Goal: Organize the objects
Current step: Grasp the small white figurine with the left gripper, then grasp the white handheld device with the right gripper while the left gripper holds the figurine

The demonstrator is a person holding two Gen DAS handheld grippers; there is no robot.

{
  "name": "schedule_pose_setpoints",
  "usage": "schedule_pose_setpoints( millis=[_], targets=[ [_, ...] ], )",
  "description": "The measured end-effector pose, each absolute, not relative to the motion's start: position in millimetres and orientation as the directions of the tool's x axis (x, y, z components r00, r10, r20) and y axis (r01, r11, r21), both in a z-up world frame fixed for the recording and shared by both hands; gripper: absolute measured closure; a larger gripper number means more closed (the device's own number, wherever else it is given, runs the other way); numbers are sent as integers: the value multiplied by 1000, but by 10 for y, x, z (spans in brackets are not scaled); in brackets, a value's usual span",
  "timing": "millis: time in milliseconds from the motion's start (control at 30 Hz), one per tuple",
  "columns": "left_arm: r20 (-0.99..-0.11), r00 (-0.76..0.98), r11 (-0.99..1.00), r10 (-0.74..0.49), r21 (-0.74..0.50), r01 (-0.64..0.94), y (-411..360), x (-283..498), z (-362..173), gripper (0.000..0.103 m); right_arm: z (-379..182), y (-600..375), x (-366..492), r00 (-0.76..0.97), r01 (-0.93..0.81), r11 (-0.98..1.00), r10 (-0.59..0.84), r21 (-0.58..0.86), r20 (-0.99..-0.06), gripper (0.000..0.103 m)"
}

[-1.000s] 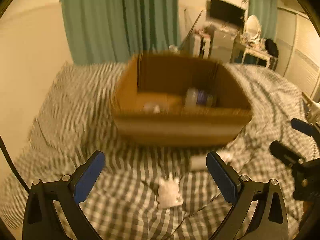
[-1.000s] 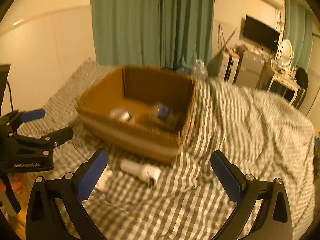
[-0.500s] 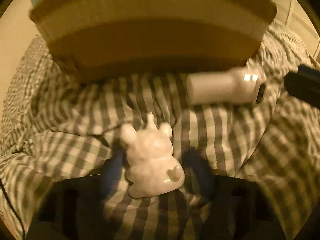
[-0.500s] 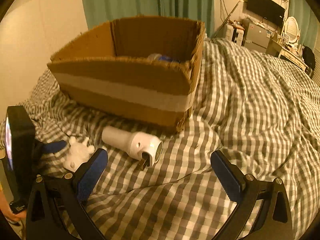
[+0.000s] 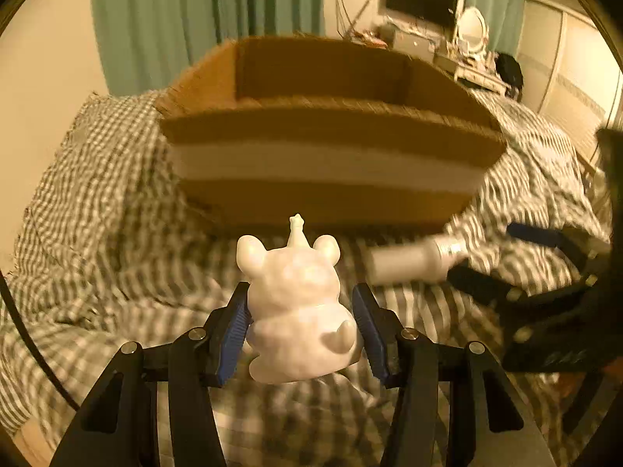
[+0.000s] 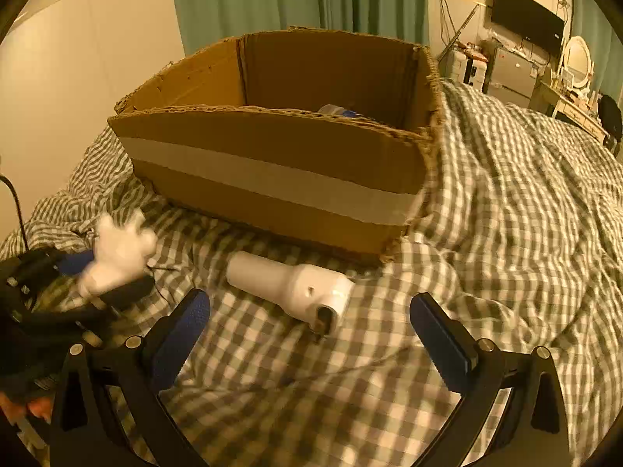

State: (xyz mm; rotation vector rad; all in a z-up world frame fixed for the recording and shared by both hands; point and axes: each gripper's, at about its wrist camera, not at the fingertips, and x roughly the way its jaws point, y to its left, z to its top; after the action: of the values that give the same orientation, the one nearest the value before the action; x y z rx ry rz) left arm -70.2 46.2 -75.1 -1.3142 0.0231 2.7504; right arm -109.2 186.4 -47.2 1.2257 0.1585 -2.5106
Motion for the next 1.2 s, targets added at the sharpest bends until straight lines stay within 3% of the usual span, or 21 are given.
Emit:
schedule_pose_setpoints(
  millis=[367,700,833,900,933,1200],
  targets=[
    [-782,-623,-999,12,23,-47,60,-910,-903,49,-799,1490,-1458,-517,334,-943,-179,-5,-837,1],
    [-791,-611,-997,40,5,-72,63,-996,-1057,49,-1068,1333,-1649,-467,386,-921,-150,-48,-871,1],
    [-797,-602,-997,42,6,-77,80,-991,-1094,49,-1181,1270,-1675,-435,409,-910,-134,-63,-890,17],
    [-799,-600,-997,39,9,-76,85,-983,-1105,49,-1131,1283,-1651,-449,412,-910,-151,-54,-881,38],
    [-799,-600,-997,37,11,-76,95,-974,-1105,49,-1106,1288,-1636,-454,416,-908,-163,-47,-876,42],
    [-797,-603,-997,37,8,-72,59,-890,-1064,49,-939,1125,-1373,-465,507,-858,-194,-80,-864,46]
  ],
)
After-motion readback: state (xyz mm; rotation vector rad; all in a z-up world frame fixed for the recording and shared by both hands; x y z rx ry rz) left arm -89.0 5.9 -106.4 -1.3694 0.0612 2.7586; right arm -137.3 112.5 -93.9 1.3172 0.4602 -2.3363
